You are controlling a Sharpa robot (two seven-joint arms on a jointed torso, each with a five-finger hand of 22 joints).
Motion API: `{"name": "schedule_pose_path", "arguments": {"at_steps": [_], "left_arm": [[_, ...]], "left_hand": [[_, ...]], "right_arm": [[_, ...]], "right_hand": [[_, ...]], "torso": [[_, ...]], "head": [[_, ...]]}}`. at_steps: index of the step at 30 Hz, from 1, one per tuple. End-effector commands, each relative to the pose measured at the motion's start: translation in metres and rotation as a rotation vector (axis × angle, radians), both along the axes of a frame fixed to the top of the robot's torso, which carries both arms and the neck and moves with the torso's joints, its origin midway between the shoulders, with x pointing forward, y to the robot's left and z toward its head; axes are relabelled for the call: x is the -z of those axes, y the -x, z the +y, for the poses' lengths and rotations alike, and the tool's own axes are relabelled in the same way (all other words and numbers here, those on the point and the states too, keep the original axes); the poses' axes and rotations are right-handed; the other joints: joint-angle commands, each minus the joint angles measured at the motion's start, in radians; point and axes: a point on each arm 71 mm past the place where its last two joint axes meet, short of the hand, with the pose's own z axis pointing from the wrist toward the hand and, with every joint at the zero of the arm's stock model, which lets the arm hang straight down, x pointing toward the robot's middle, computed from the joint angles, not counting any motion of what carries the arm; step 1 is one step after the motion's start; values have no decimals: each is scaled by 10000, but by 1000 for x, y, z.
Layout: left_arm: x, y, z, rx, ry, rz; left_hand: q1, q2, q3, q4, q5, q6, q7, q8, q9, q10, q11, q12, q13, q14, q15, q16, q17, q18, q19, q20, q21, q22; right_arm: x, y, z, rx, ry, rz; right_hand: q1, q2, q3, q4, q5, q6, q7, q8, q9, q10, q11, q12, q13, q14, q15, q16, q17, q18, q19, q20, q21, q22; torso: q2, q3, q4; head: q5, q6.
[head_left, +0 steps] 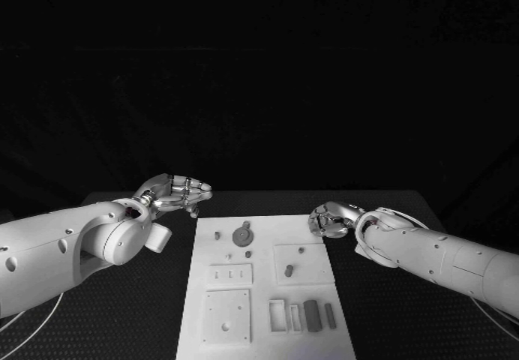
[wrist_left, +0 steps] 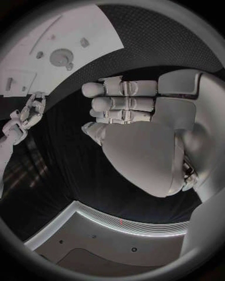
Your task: Assemble the parts on the task board
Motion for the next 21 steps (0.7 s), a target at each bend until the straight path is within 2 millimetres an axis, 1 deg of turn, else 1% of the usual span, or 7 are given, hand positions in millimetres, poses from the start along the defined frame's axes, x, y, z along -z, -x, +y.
{"name": "schedule_pose_path", "arguments": {"at_steps": [1, 5, 6, 11, 19, 21], "left_arm": [[-1, 1, -3, 189, 115, -42], [-1, 1, -3, 189, 114, -37], [-1, 1, -3, 184, 113, -39], [-1, 1, -2, 174, 113, -41], [-1, 1, -1, 150, 108, -41], [-1, 1, -1, 146, 108, -38]], "left_hand": [[-93, 13, 56, -4, -53, 0, 43, -49, 11, -56, -8, -17, 4, -30, -21, 52, -18, 731, 26, -35, -60, 13], [-92, 13, 56, -5, -53, 1, 42, -49, 11, -56, -8, -17, 4, -30, -21, 52, -18, 731, 26, -35, -60, 13], [-92, 13, 56, -5, -53, 1, 42, -49, 11, -56, -8, -17, 4, -30, -21, 52, -18, 731, 26, -35, -60, 13], [-91, 15, 57, -5, -53, 1, 42, -50, 12, -56, -8, -16, 5, -30, -21, 54, -19, 732, 27, -35, -61, 15], [-90, 17, 57, -5, -52, 3, 42, -51, 15, -56, -9, -15, 6, -30, -22, 57, -22, 733, 29, -35, -64, 18], [-89, 17, 57, -5, -53, 3, 41, -51, 15, -56, -9, -14, 7, -30, -22, 58, -23, 733, 29, -35, -64, 19]], "right_arm": [[0, 0, 2, -58, 88, -29], [0, 0, 4, -65, 106, -63], [1, 0, 4, -74, 123, -62], [1, 0, 4, -50, 215, -114], [2, 0, 4, -32, 293, -149], [3, 0, 3, -20, 303, -133]], "right_hand": [[-33, 128, -14, -51, 46, 958, 268, 49, 18, 10, -27, 71, -13, 47, -48, 55, -2, 688, 18, -57, 52, 181], [-33, 134, -12, -51, 46, 962, 266, 50, 19, 12, -29, 71, -14, 48, -49, 56, -3, 688, 18, -57, 52, 181], [0, 238, 18, -63, 44, 1118, 230, 134, 60, 34, -66, 84, -19, 61, -71, 69, 0, 688, 26, -64, 62, 183], [7, 449, 45, -138, 44, 1405, 115, 270, 157, 86, -166, 97, -55, 82, -172, 90, -2, 688, 42, -83, 98, 185], [90, 725, 106, -219, 52, 1763, -28, 454, 336, 144, -300, 104, -104, 105, -295, 106, -11, 688, 52, -123, 132, 180], [97, 726, 109, -225, 52, 1768, -32, 456, 342, 146, -305, 104, -106, 106, -300, 107, -11, 688, 51, -125, 133, 180]], "torso": [[-5, -1, -3], [-4, 1, -3], [-1, 1, -2], [-3, 0, 0], [-4, 4, -5], [-2, 5, -5]], "head": [[27, 23], [24, 24], [26, 20], [20, 39], [39, 34], [38, 31]]}}
